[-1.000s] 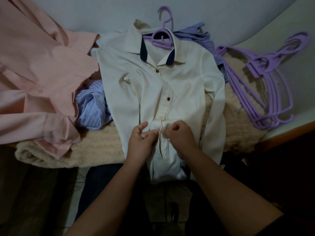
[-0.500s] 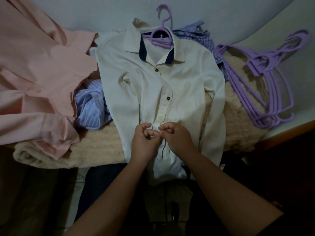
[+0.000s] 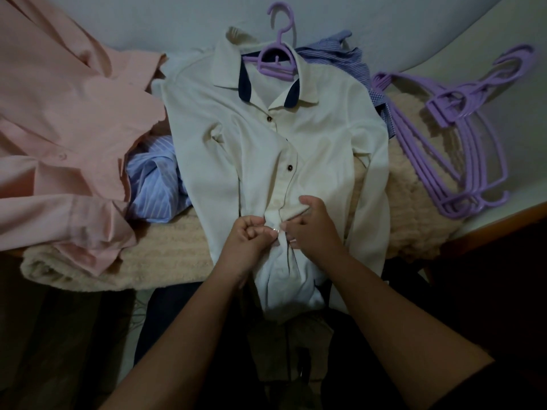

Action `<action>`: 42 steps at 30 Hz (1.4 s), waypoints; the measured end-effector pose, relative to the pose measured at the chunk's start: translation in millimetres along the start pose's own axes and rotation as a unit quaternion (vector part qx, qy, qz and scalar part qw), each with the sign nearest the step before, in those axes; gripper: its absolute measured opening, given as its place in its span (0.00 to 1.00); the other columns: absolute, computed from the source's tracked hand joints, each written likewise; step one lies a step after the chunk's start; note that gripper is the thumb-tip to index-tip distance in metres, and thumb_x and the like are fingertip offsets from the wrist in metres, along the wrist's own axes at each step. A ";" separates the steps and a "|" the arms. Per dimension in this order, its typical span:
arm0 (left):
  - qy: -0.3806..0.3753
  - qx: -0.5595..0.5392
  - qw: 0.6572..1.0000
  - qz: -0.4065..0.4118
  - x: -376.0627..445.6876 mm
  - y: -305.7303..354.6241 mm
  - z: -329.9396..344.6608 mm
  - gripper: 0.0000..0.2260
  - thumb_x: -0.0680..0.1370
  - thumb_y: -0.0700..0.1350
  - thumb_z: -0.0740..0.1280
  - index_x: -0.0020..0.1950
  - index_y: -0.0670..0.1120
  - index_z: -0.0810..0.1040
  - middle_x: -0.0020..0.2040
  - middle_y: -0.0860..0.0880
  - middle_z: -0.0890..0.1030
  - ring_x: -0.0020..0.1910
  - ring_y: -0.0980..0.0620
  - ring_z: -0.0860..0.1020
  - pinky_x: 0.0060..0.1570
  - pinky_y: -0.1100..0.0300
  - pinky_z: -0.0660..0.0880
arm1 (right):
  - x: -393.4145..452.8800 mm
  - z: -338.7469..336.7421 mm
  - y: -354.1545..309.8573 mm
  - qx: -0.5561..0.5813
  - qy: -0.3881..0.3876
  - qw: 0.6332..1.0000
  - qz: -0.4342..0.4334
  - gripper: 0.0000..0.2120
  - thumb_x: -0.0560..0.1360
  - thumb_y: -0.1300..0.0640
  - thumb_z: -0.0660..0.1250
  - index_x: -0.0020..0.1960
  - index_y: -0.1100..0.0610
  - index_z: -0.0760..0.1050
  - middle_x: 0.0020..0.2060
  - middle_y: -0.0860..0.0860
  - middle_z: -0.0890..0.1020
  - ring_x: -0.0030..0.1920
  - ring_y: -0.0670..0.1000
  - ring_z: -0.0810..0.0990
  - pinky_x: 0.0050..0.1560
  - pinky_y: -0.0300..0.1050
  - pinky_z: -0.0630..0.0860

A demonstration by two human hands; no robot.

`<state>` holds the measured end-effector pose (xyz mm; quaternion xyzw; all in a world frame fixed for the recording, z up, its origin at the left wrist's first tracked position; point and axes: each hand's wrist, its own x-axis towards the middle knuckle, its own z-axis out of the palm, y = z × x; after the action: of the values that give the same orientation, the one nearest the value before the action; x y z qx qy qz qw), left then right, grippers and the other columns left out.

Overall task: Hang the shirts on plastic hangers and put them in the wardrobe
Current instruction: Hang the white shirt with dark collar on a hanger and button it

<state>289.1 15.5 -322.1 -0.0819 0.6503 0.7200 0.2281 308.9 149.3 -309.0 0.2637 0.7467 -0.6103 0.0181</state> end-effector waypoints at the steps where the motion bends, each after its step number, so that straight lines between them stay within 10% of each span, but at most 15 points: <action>1: 0.011 0.016 1.000 0.019 -2.0 1.1 -1.0 0.12 0.75 0.33 0.69 0.52 0.46 0.71 0.34 0.52 0.81 0.37 0.52 0.80 0.51 0.56 0.77 | 0.5 -2.1 -0.2 0.028 -0.005 0.999 0.023 0.28 0.72 0.66 0.69 0.66 0.51 0.63 0.42 0.56 0.78 0.38 0.51 0.79 0.42 0.51 0.81; 7: 0.102 0.201 0.962 0.153 -9.1 -2.7 -7.3 0.10 0.76 0.43 0.69 0.48 0.59 0.75 0.60 0.48 0.75 0.46 0.61 0.79 0.47 0.53 0.80 | 5.8 -14.6 -8.9 0.068 -0.036 0.993 0.089 0.14 0.75 0.67 0.64 0.61 0.62 0.71 0.36 0.54 0.79 0.30 0.47 0.77 0.28 0.41 0.78; 12: 0.083 0.117 0.984 0.103 -4.3 12.0 -1.9 0.09 0.81 0.41 0.62 0.58 0.48 0.78 0.41 0.43 0.84 0.40 0.53 0.83 0.41 0.65 0.78 | 12.2 -22.7 -17.8 0.114 0.001 0.989 0.091 0.04 0.76 0.64 0.63 0.43 0.60 0.73 0.31 0.54 0.79 0.28 0.49 0.77 0.28 0.42 0.77; 16: 0.102 0.200 0.950 0.218 21.5 43.4 -0.8 0.09 0.79 0.43 0.65 0.56 0.51 0.81 0.53 0.53 0.82 0.54 0.58 0.79 0.61 0.62 0.73 | 31.3 -35.4 -33.4 0.153 0.043 0.986 0.049 0.05 0.76 0.62 0.65 0.41 0.59 0.72 0.34 0.55 0.81 0.33 0.51 0.81 0.32 0.45 0.78; 20: 0.088 0.304 0.905 0.284 44.9 68.0 9.8 0.11 0.79 0.38 0.63 0.58 0.46 0.81 0.53 0.54 0.78 0.53 0.63 0.74 0.54 0.79 0.65 | 51.9 -41.7 -49.4 0.144 0.060 0.988 0.020 0.07 0.78 0.58 0.63 0.41 0.55 0.71 0.42 0.55 0.82 0.45 0.53 0.83 0.43 0.52 0.79; 24: 0.056 0.340 0.903 0.256 61.1 62.5 10.7 0.14 0.78 0.39 0.65 0.63 0.45 0.78 0.59 0.51 0.76 0.58 0.55 0.75 0.55 0.76 0.64 | 58.9 -40.6 -48.8 0.129 0.052 0.990 0.024 0.03 0.78 0.58 0.63 0.50 0.55 0.74 0.47 0.58 0.82 0.46 0.53 0.82 0.41 0.47 0.78; 30: 0.079 0.328 0.893 0.297 67.4 69.2 17.4 0.16 0.76 0.40 0.69 0.63 0.47 0.78 0.66 0.54 0.69 0.51 0.83 0.65 0.52 0.83 0.62 | 58.9 -44.6 -58.6 0.180 0.036 0.983 -0.021 0.21 0.77 0.62 0.64 0.69 0.55 0.65 0.36 0.54 0.80 0.36 0.51 0.79 0.35 0.39 0.75; 38: 0.097 0.300 0.883 0.348 113.6 144.3 28.8 0.10 0.76 0.41 0.68 0.57 0.50 0.79 0.55 0.58 0.71 0.43 0.65 0.76 0.46 0.75 0.72 | 118.1 -53.7 -114.9 0.162 0.055 0.983 -0.071 0.15 0.78 0.62 0.63 0.64 0.55 0.69 0.37 0.52 0.79 0.30 0.47 0.76 0.30 0.36 0.72; 42: 0.127 0.361 0.843 0.379 156.8 183.9 34.0 0.12 0.76 0.45 0.69 0.59 0.49 0.80 0.60 0.51 0.73 0.51 0.58 0.76 0.54 0.69 0.70 | 162.8 -52.9 -149.2 0.094 0.072 0.984 -0.135 0.15 0.77 0.62 0.65 0.63 0.60 0.71 0.40 0.50 0.78 0.40 0.47 0.77 0.45 0.39 0.74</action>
<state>76.8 74.3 -217.0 0.1680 0.8680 0.4478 -0.1336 122.4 241.3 -217.7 0.2043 0.7142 -0.6542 -0.1426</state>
